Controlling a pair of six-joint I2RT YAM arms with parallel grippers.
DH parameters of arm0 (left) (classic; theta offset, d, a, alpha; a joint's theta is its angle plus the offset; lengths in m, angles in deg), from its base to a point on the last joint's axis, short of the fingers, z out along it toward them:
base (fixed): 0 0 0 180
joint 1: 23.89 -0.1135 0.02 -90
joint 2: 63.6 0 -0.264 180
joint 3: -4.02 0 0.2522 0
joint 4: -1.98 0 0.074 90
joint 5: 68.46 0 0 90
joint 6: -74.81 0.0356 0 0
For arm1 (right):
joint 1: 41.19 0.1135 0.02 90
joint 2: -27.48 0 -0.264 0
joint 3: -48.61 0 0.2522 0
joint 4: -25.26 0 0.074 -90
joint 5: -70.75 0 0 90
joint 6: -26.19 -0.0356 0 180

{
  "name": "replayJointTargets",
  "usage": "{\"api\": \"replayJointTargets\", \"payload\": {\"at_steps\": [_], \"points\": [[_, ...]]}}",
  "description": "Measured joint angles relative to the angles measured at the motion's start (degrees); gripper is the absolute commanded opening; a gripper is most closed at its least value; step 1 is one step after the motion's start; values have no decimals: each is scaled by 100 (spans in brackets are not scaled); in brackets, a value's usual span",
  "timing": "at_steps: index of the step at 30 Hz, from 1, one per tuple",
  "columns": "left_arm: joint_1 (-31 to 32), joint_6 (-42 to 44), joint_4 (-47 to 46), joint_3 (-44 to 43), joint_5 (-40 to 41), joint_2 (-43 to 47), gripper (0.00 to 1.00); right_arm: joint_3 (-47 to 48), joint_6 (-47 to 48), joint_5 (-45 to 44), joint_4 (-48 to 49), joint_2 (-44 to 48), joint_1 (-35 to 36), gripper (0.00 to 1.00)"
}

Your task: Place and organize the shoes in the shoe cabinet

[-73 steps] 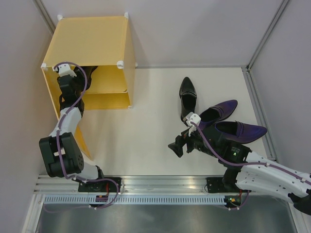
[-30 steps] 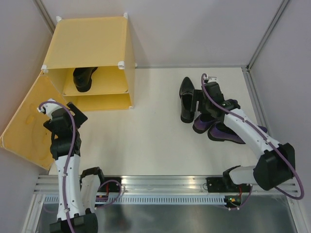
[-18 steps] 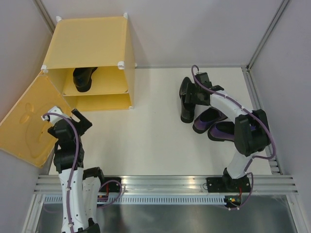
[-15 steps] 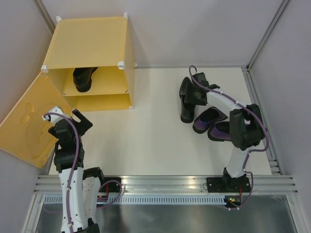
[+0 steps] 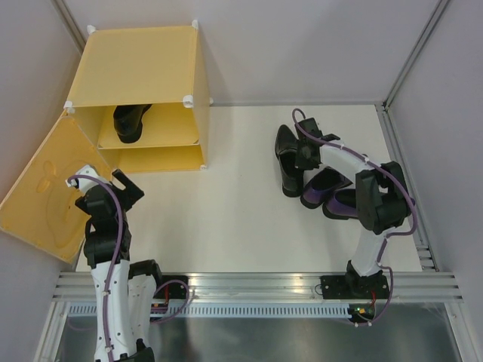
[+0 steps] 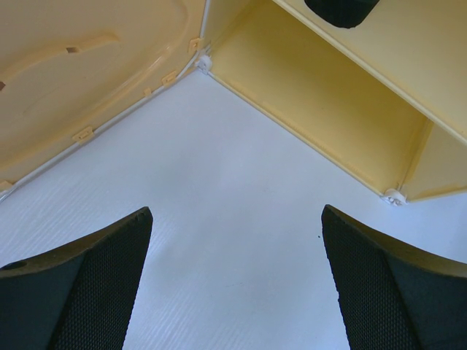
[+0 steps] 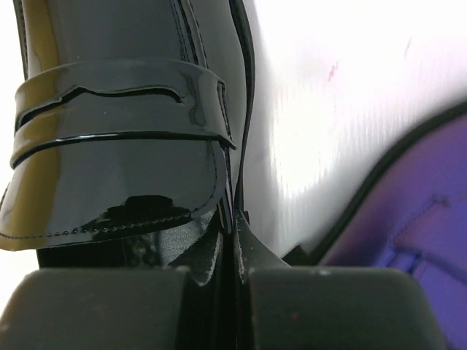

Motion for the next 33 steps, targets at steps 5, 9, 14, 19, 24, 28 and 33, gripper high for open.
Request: {"api": "replayJointTargets", "payload": {"at_steps": [5,9,14,19,24,28,33], "points": [[0,0,2,0,0,2,99,-605,-28,-98,-234,758,535,1],[0,0,0,0,0,0,99,-1123,-164,-87,-354,1381,1314,0],[0,0,0,0,0,0,99,-1340,-476,-48,-527,1602,2321,0],[0,0,0,0,0,0,99,-1285,-946,-57,-533,1598,3300,1],[0,0,0,0,0,-2,99,-807,-1475,-98,-437,1237,3991,1],[0,0,0,0,-4,-7,99,-313,-1917,-236,-138,686,4253,2],[0,0,2,0,-4,-66,100,136,-2376,-387,105,55,4376,4]]}}
